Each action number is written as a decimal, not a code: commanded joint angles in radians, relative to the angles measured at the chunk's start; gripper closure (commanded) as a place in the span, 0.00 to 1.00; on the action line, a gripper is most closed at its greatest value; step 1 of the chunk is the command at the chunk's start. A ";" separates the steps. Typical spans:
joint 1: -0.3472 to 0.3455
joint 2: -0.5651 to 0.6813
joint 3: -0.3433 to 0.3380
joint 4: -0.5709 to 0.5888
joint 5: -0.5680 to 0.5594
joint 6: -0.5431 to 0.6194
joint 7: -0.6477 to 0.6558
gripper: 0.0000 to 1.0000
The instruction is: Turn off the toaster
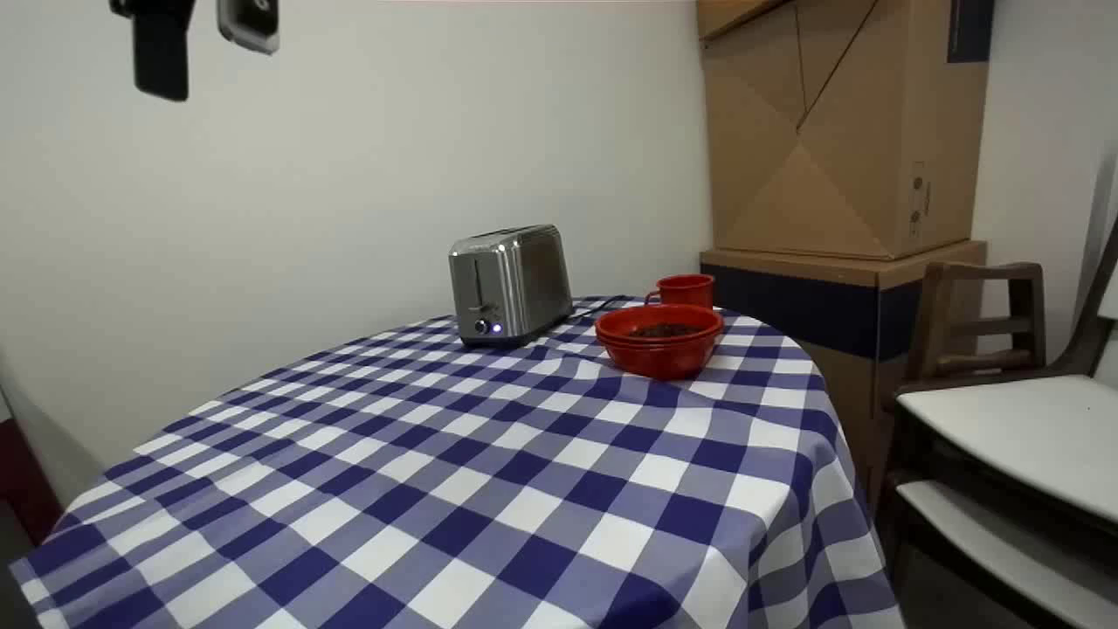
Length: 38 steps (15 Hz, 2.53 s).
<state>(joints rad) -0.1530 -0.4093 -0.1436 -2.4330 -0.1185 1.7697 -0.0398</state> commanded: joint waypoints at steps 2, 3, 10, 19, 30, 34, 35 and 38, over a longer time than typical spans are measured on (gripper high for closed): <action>0.001 0.000 -0.001 0.002 0.000 -0.003 0.000 0.00; 0.001 0.000 -0.001 0.002 0.000 -0.003 0.000 0.00; 0.005 0.052 0.001 0.025 0.012 0.144 0.024 0.00; 0.034 0.429 0.014 0.290 0.144 0.374 0.072 0.00; 0.076 0.905 0.072 0.771 0.130 0.360 0.134 0.00; 0.106 1.024 0.074 0.873 0.108 0.385 0.149 0.00; 0.114 1.048 0.072 0.893 0.103 0.400 0.152 0.00; 0.141 1.108 0.060 0.929 0.067 0.475 0.165 0.00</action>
<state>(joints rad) -0.0371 0.6267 -0.0689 -1.5766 -0.0100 2.1938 0.0949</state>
